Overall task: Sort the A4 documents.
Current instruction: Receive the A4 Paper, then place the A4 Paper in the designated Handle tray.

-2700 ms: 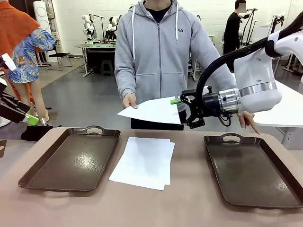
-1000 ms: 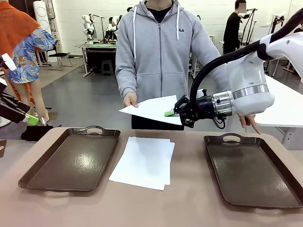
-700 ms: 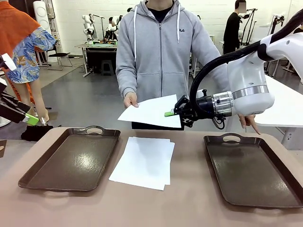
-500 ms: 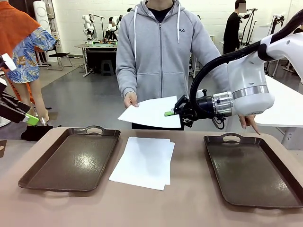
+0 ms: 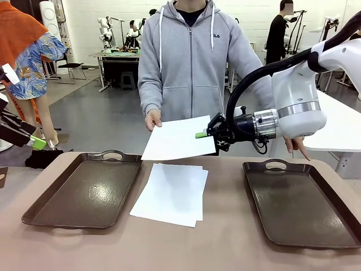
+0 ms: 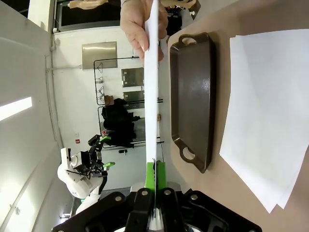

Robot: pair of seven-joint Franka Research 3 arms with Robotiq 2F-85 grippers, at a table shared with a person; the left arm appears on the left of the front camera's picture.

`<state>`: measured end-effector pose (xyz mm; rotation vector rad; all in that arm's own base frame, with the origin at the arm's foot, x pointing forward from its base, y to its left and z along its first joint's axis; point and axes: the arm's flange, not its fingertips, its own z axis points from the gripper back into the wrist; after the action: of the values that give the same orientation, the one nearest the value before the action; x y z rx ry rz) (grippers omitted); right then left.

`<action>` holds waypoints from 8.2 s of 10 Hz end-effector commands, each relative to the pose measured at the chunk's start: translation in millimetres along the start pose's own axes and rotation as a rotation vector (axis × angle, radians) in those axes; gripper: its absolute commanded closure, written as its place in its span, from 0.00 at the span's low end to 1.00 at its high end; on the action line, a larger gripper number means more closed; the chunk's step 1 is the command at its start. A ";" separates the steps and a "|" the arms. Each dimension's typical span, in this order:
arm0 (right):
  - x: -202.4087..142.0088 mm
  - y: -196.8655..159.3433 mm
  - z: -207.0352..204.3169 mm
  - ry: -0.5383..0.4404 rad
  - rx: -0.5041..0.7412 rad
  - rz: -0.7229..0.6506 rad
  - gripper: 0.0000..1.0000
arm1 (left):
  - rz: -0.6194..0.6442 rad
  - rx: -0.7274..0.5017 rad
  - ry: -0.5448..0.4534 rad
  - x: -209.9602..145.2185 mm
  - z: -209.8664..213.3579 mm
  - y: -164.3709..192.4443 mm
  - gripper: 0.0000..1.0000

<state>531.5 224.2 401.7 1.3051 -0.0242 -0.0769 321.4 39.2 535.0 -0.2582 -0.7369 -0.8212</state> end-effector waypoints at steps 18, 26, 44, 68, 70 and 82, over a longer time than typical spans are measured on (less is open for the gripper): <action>-12.8 1.0 147.3 0.071 0.032 0.089 0.99 | 0.003 -0.007 -0.006 -1.3 -0.4 0.8 0.00; -2.4 -41.0 253.5 0.222 -0.012 0.310 0.99 | 0.003 -0.007 -0.006 -1.3 -0.4 0.8 0.00; 10.1 -149.2 268.7 0.017 -0.458 0.260 0.99 | 0.003 -0.007 -0.006 -1.3 -0.4 0.8 0.00; -6.0 -184.3 300.9 -0.034 -0.531 0.104 0.69 | 0.003 -0.007 -0.006 -1.3 -0.4 0.8 0.00; -4.7 -181.5 303.0 -0.028 -0.559 0.102 0.50 | 0.003 -0.007 -0.006 -1.3 -0.4 0.8 0.00; -29.3 -146.7 297.9 0.020 -0.762 0.185 0.00 | 0.003 -0.007 -0.006 -1.3 -0.4 0.8 0.00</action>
<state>485.0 -109.2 335.3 0.5932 -0.0740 0.0697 321.4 39.3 535.2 -0.2579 -0.7371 -0.8207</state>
